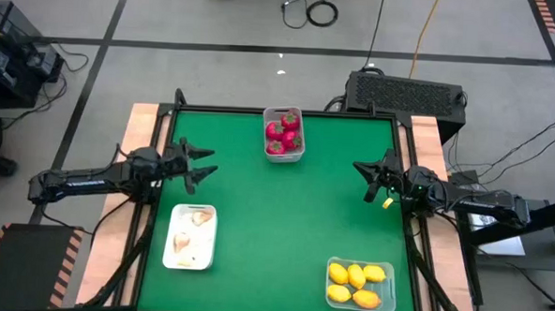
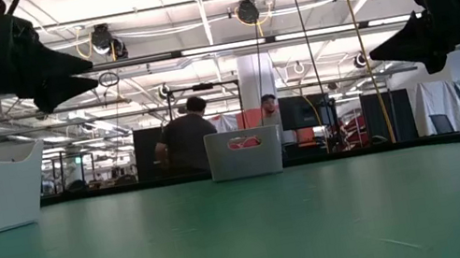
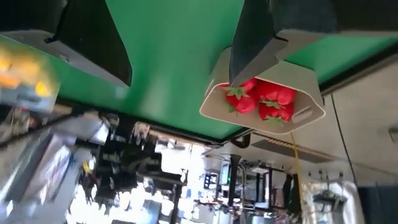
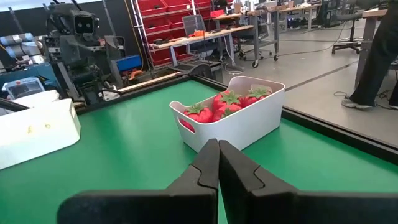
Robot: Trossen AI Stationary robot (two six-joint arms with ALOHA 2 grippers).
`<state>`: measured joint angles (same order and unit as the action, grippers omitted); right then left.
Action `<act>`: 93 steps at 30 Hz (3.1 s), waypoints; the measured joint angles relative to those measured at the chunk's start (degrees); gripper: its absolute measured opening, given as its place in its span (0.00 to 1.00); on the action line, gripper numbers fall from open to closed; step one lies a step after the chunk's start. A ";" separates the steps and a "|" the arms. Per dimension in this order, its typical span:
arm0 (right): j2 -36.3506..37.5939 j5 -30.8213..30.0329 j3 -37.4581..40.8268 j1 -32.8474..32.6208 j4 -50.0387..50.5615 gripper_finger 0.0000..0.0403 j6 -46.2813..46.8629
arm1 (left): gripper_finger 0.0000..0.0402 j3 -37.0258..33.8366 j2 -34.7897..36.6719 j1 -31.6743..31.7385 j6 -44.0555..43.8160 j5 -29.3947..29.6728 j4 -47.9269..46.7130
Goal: Sort produce into baskets
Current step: Return to Home Position
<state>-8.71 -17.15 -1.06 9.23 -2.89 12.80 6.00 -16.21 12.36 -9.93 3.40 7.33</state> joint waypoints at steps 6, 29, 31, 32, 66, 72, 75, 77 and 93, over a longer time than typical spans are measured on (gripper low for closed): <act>0.00 0.00 0.00 0.00 0.01 0.00 0.00 | 0.68 0.00 -0.02 -0.01 7.74 -0.34 -1.12; 0.00 0.00 0.00 0.02 0.02 0.00 0.00 | 0.68 0.00 -0.02 0.00 8.87 0.07 -1.03; 0.00 0.00 0.00 0.02 0.02 0.00 0.00 | 0.68 0.00 -0.02 0.00 8.87 0.07 -1.02; 0.00 0.00 0.00 0.02 0.02 0.00 0.00 | 0.68 0.00 -0.02 0.00 8.87 0.07 -1.02; 0.00 0.00 0.00 0.01 0.02 0.00 -0.02 | 0.68 0.00 -0.02 0.00 8.87 0.09 -1.00; 0.01 0.00 0.00 0.02 0.02 0.00 0.00 | 0.68 0.00 -0.02 0.00 8.87 0.09 -1.00; 0.00 0.00 0.00 0.02 0.00 0.00 0.00 | 0.68 0.00 -0.02 0.00 8.87 0.09 -1.02; 0.00 0.00 0.00 0.02 0.00 0.00 -0.02 | 0.68 0.00 -0.02 0.00 8.87 0.08 -1.00; 0.00 0.00 0.00 0.02 0.00 0.00 -0.02 | 0.68 0.00 -0.02 0.00 8.87 0.09 -1.00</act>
<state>-8.71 -17.15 -1.06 9.25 -2.89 12.78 6.00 -16.23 12.36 -1.06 3.49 6.33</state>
